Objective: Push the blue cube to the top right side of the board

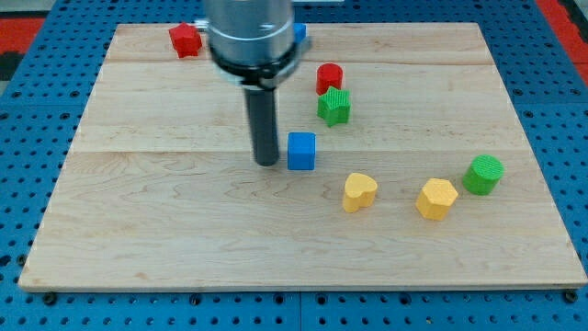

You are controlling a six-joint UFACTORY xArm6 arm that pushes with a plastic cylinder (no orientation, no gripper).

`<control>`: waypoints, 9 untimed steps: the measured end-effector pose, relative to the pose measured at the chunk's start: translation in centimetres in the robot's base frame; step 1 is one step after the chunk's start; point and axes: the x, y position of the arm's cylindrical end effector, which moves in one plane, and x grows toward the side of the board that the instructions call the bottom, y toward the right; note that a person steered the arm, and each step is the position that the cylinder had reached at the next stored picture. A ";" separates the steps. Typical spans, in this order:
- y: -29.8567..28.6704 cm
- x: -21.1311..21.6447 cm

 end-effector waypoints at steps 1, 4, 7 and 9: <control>4.4 -0.4; 14.5 -1.5; 12.7 -8.0; 17.5 -12.4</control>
